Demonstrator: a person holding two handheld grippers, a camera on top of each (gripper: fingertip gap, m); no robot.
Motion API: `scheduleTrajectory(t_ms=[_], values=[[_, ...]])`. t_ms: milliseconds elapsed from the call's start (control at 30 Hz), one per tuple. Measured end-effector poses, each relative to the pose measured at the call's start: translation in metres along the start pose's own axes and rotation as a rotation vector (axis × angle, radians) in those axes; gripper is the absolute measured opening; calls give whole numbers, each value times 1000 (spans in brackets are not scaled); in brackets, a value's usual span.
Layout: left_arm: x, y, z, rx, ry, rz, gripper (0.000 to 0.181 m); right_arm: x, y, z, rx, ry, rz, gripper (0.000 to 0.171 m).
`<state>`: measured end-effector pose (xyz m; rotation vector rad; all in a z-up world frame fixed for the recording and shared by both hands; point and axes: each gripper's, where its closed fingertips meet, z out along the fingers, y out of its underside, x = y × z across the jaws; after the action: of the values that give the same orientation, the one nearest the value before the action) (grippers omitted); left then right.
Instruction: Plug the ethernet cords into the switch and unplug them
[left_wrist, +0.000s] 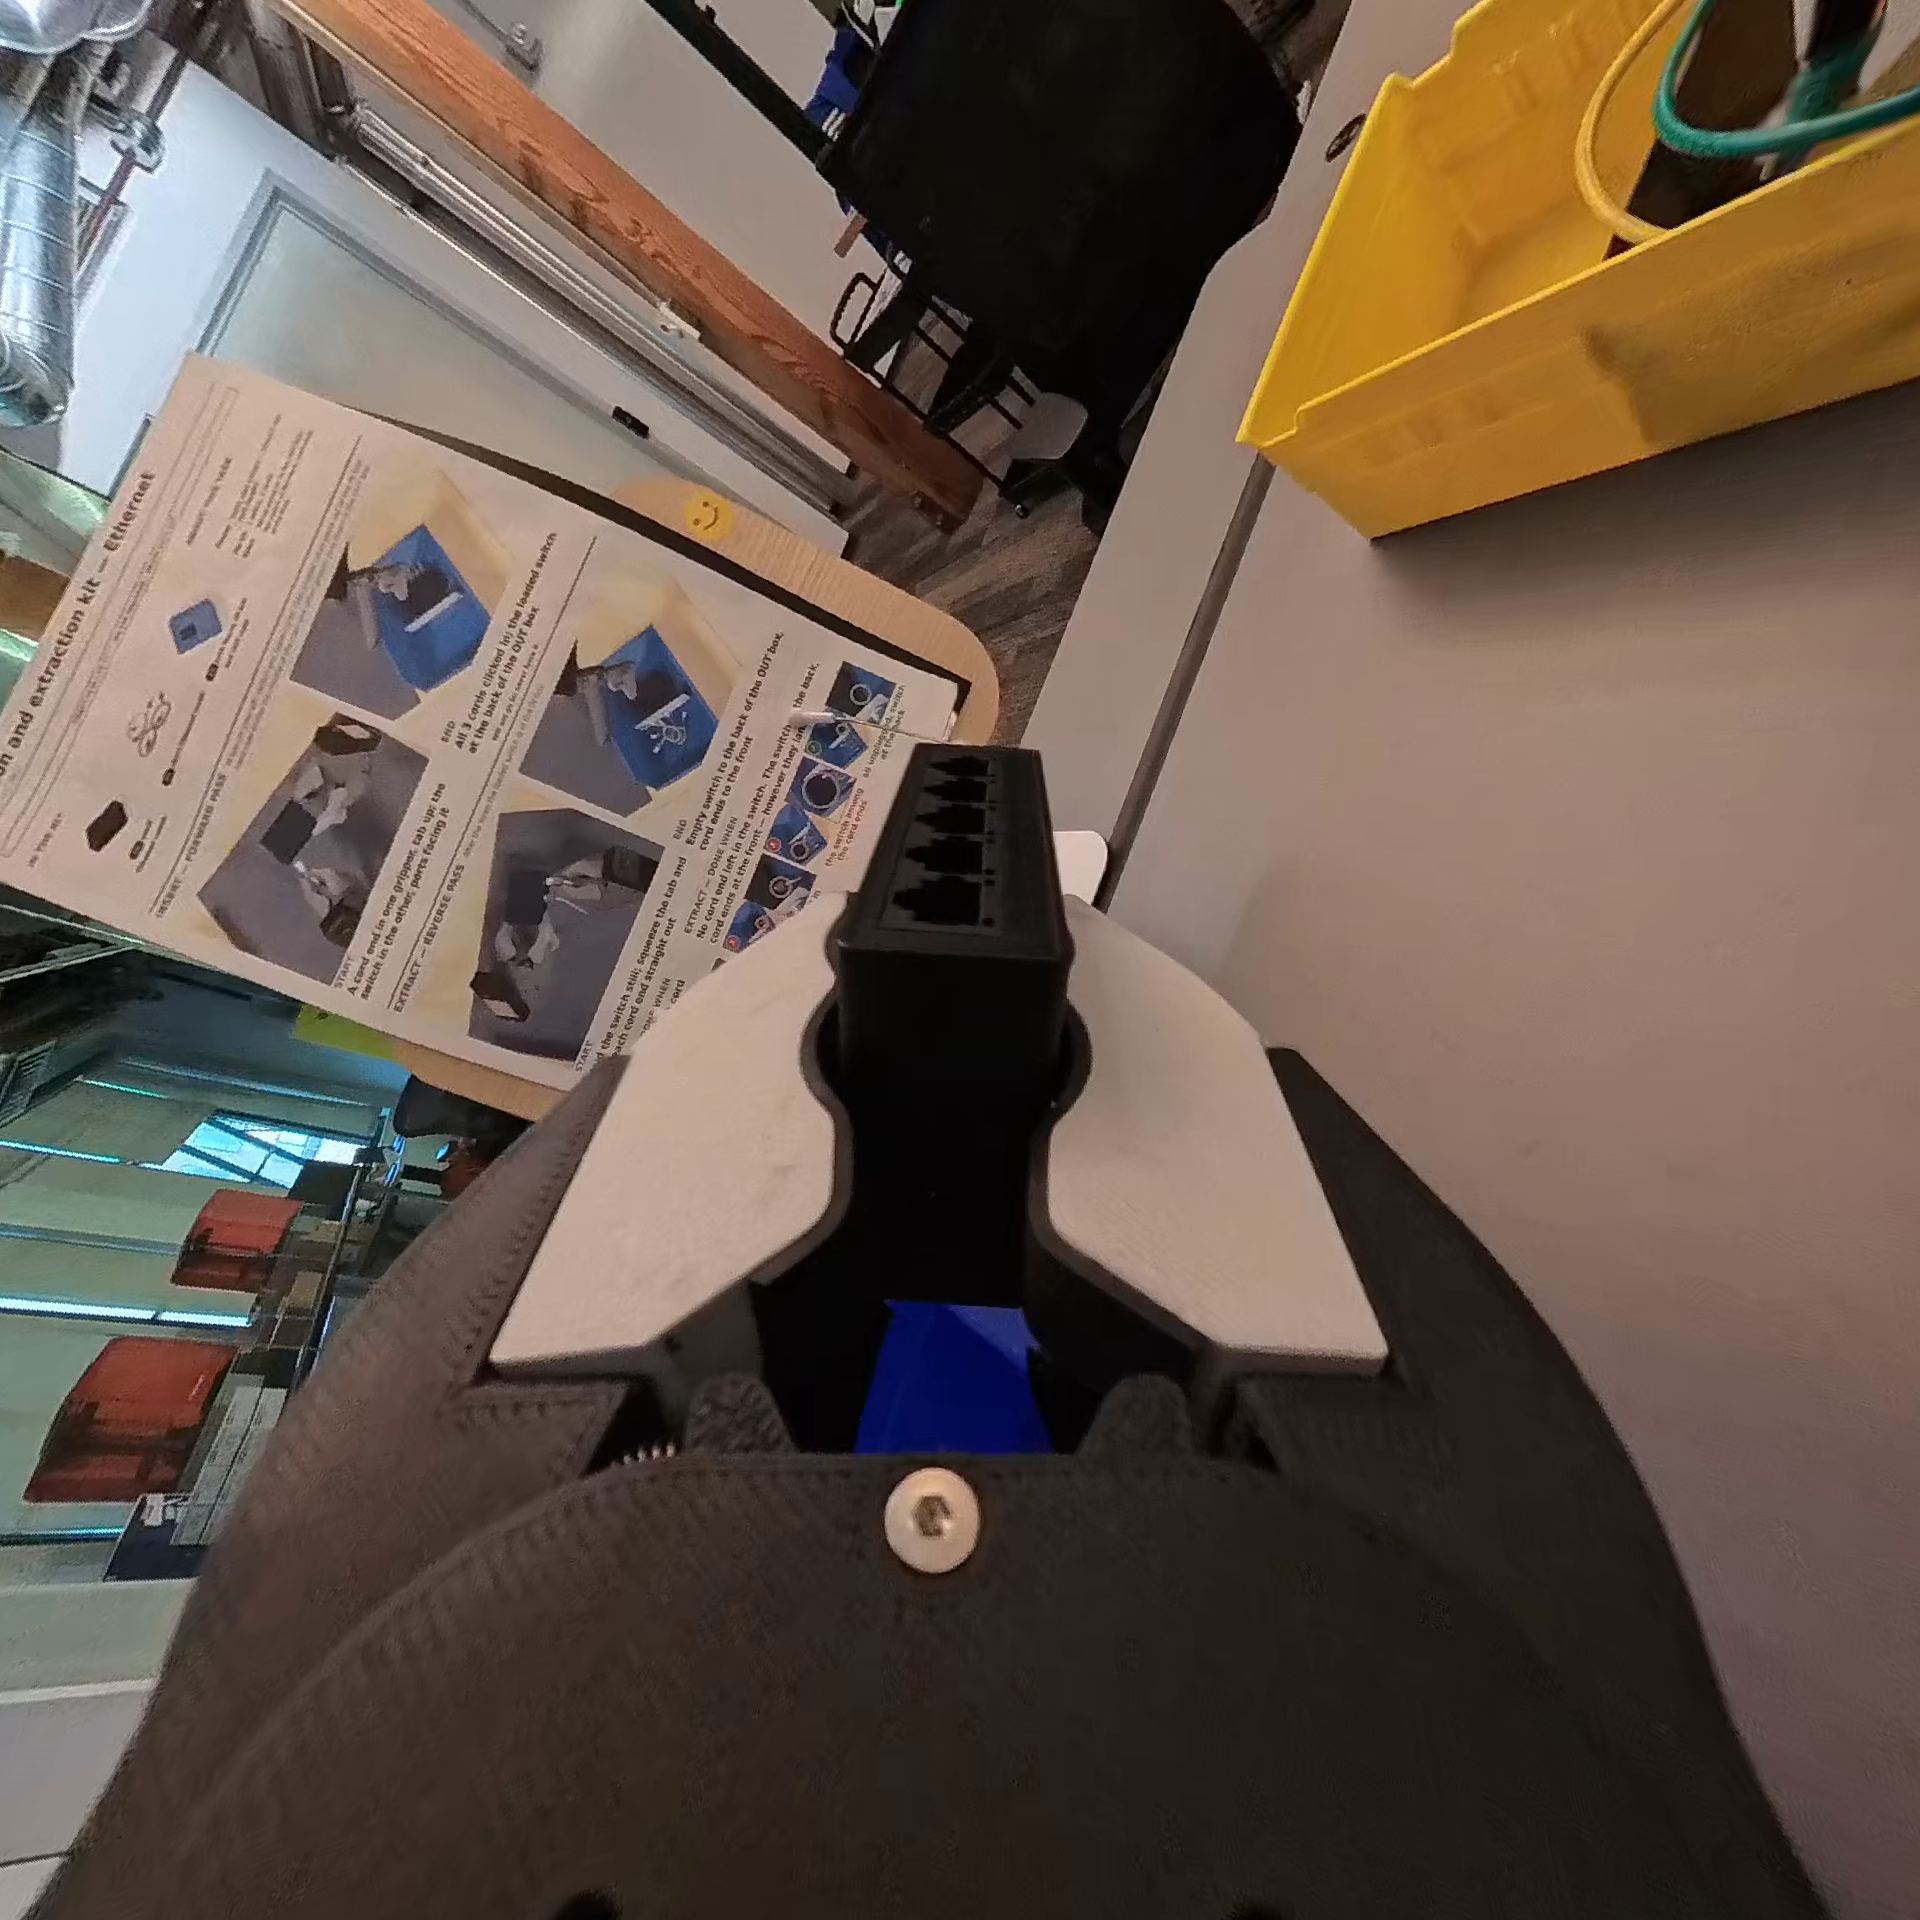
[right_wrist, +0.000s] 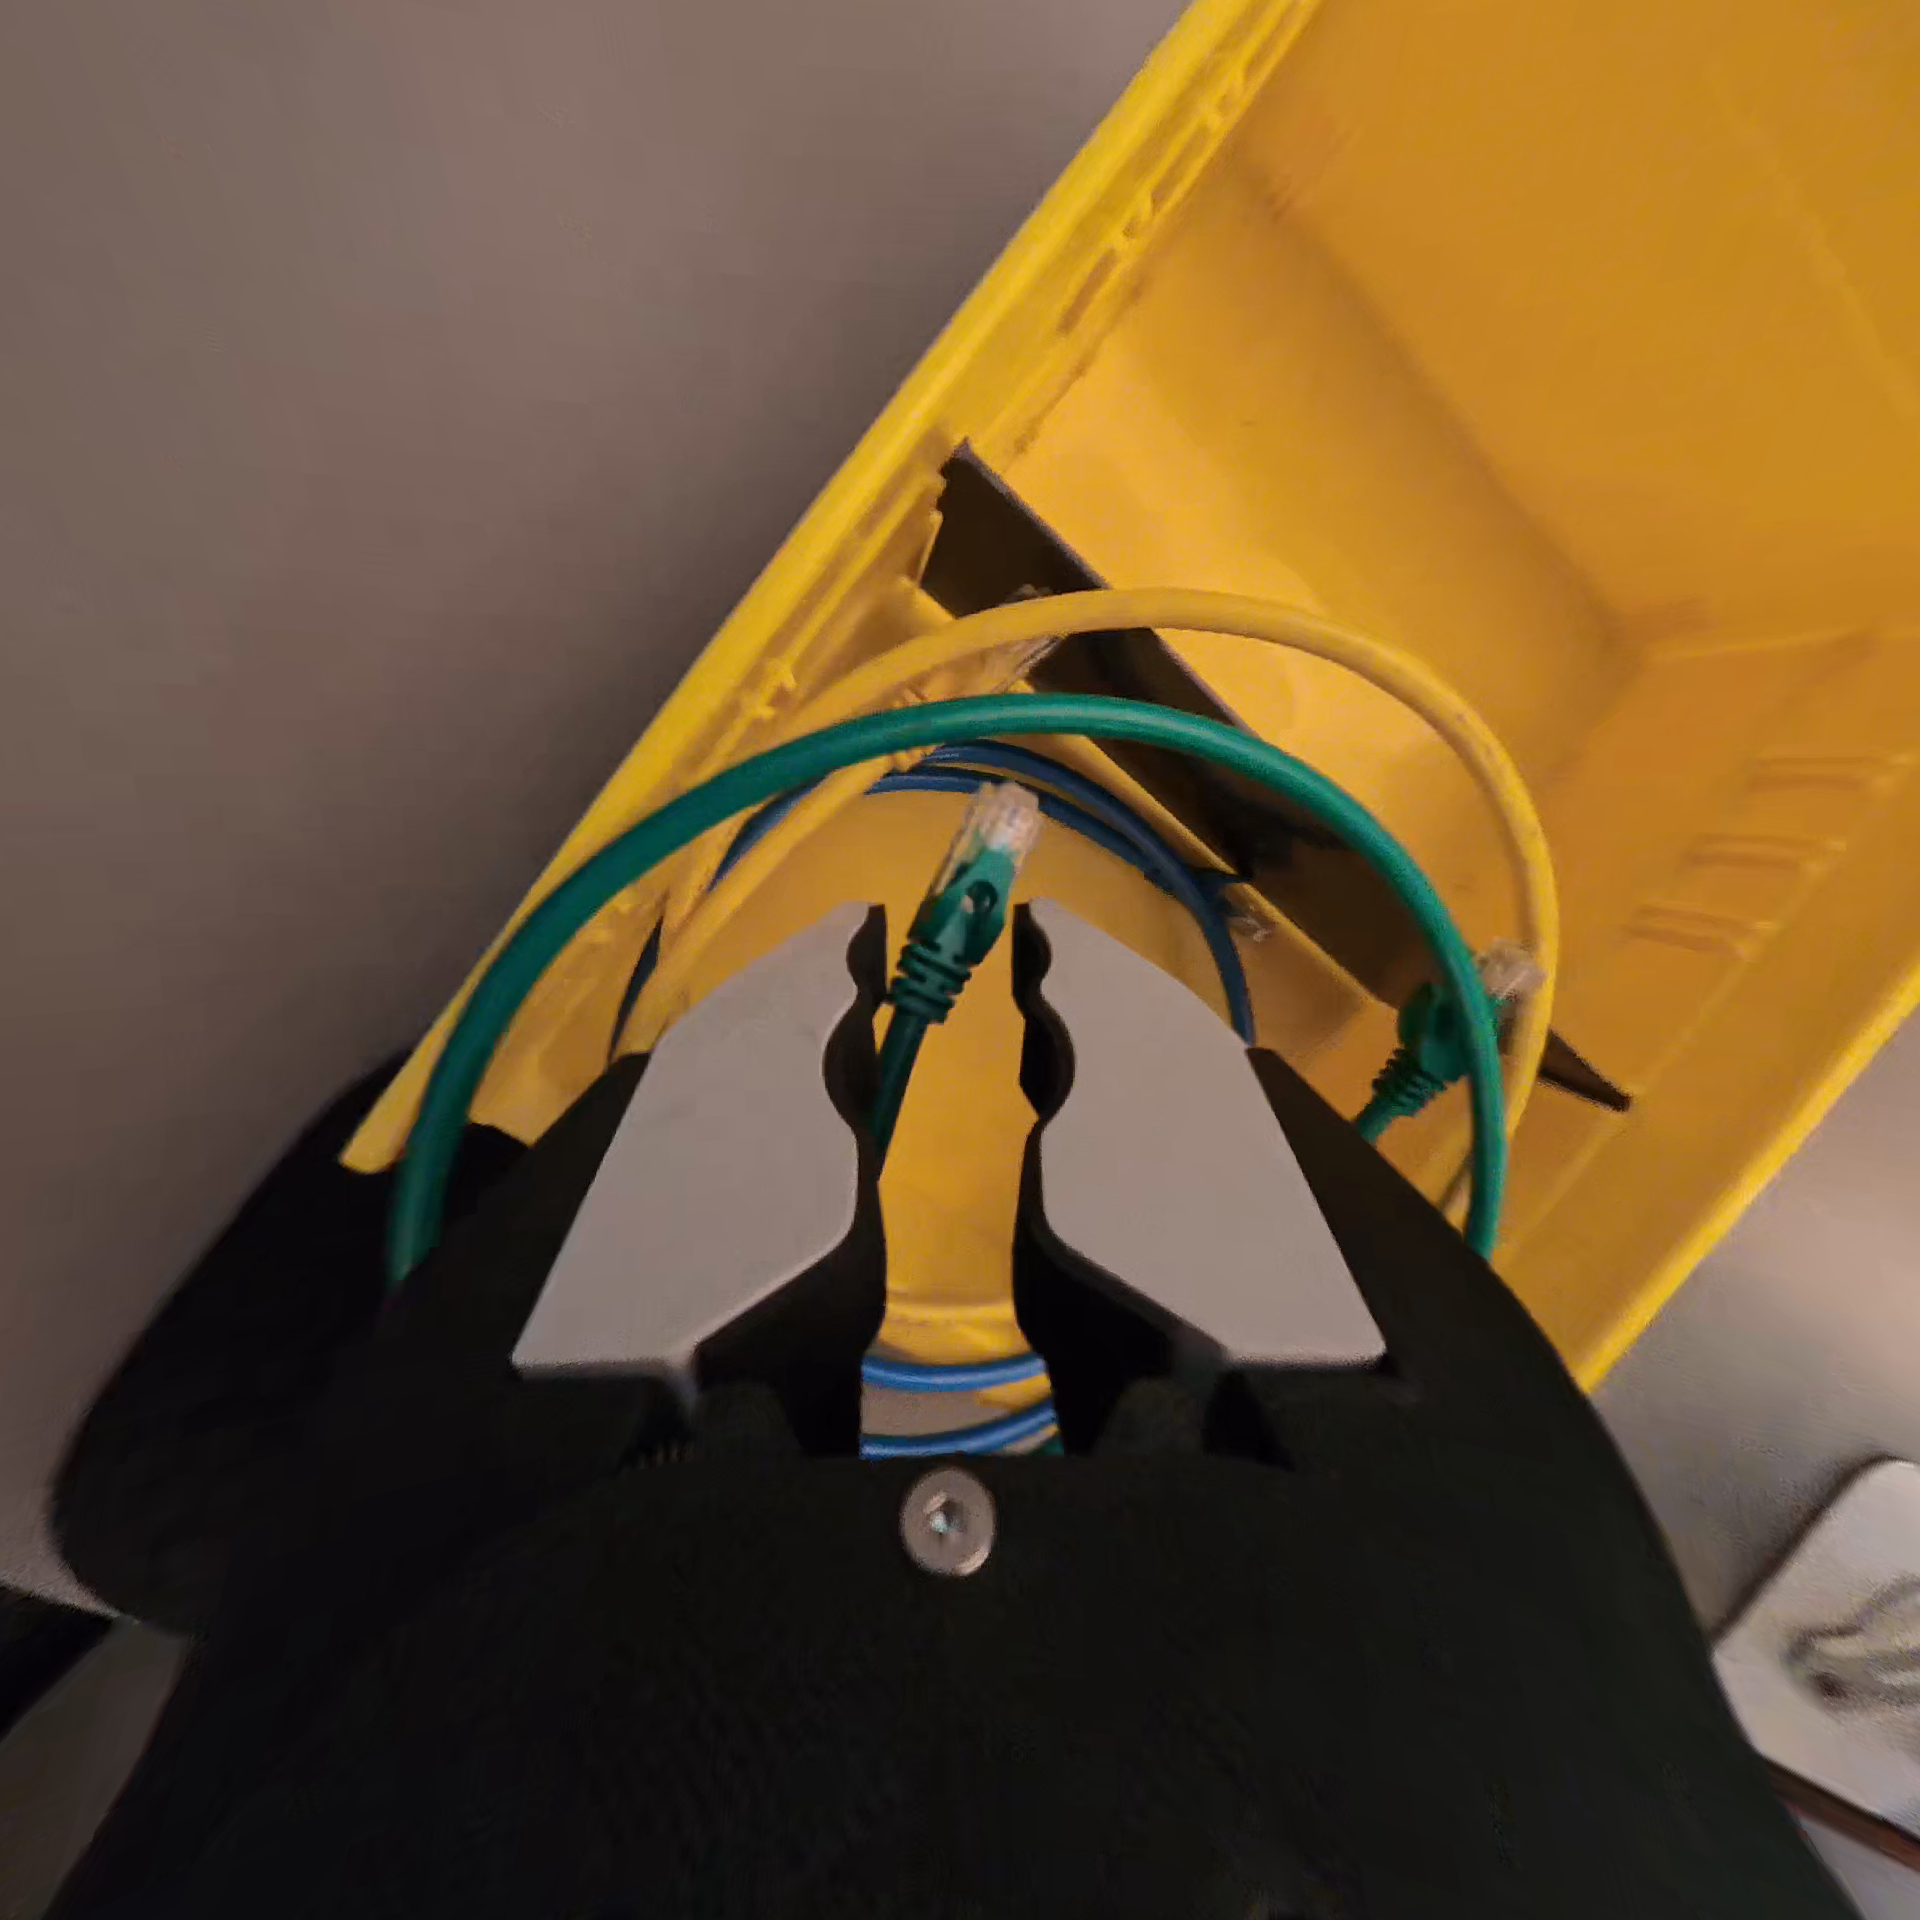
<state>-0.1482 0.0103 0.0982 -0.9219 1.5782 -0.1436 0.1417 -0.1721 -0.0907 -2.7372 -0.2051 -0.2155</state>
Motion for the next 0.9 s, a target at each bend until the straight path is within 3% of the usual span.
scheduleTrajectory(t_ms=[367,500,600,700,900], values=[[2,4,3,-20,18,-3,30,2,-19,-73,279,-127,129,41],[3,4,1,-22,21,3,30,-29,-10,-93,415,-273,18,54],[3,4,1,-17,23,2,30,-56,23,-79,371,-243,-142,68],[4,4,2,-17,31,-3,30,-66,55,-51,254,-170,-216,63],[10,4,5,-28,41,14,30,-80,58,-29,227,-208,-190,63]])
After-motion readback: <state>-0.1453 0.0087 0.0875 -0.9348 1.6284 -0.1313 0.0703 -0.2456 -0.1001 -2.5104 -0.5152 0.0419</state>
